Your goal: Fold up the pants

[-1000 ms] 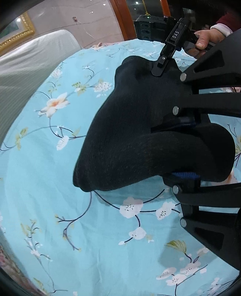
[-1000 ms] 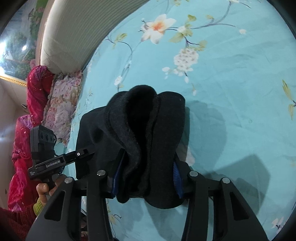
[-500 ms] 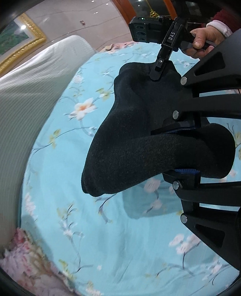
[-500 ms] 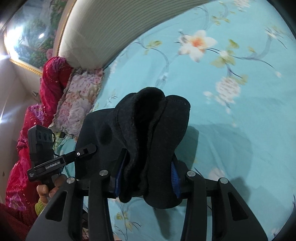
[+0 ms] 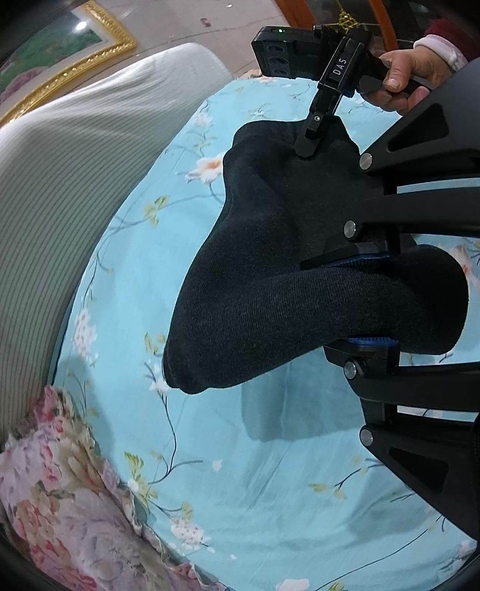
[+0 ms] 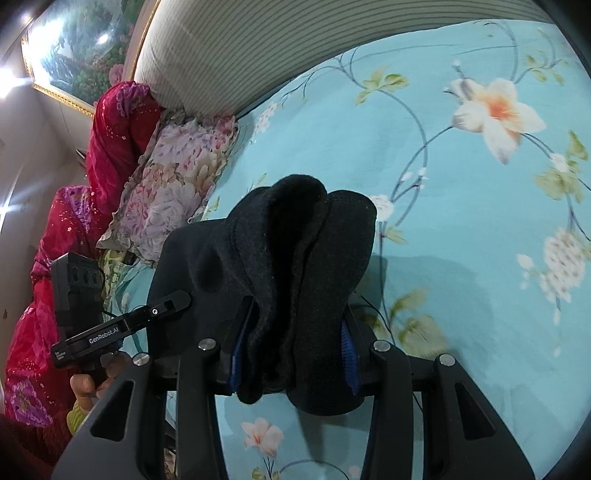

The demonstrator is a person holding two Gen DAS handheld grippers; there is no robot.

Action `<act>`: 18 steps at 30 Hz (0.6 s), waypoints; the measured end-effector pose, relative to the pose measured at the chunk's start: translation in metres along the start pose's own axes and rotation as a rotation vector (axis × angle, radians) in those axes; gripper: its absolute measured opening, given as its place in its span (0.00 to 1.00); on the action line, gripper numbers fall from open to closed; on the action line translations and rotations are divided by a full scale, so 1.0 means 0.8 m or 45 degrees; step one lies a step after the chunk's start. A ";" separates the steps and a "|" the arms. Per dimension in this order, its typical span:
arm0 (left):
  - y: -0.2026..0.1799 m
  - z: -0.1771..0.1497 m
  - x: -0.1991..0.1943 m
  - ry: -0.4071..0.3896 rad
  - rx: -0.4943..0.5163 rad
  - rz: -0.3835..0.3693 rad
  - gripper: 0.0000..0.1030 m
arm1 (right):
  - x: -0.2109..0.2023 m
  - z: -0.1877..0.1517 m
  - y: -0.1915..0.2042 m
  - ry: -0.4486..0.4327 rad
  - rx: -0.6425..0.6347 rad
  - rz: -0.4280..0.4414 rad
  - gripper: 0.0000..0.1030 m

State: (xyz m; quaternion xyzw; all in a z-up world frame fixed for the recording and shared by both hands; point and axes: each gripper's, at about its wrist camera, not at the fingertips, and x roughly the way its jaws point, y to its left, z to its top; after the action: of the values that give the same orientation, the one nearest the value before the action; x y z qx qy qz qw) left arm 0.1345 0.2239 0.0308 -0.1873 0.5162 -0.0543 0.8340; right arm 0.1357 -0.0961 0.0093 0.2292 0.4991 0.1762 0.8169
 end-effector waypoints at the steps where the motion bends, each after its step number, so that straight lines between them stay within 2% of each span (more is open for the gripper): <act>1: 0.003 0.001 0.002 0.000 -0.004 0.006 0.27 | 0.004 0.001 0.001 0.005 -0.001 -0.001 0.43; 11: 0.024 0.001 0.026 0.028 -0.027 0.033 0.28 | 0.036 0.014 0.004 0.060 -0.020 -0.032 0.43; 18: 0.028 -0.003 0.039 0.049 -0.016 0.043 0.34 | 0.044 0.015 -0.007 0.087 0.000 -0.050 0.43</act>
State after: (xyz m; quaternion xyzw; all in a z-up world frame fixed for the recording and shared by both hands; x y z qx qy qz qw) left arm 0.1449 0.2351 -0.0049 -0.1828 0.5354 -0.0406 0.8236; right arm 0.1625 -0.0851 -0.0150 0.2132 0.5312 0.1679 0.8026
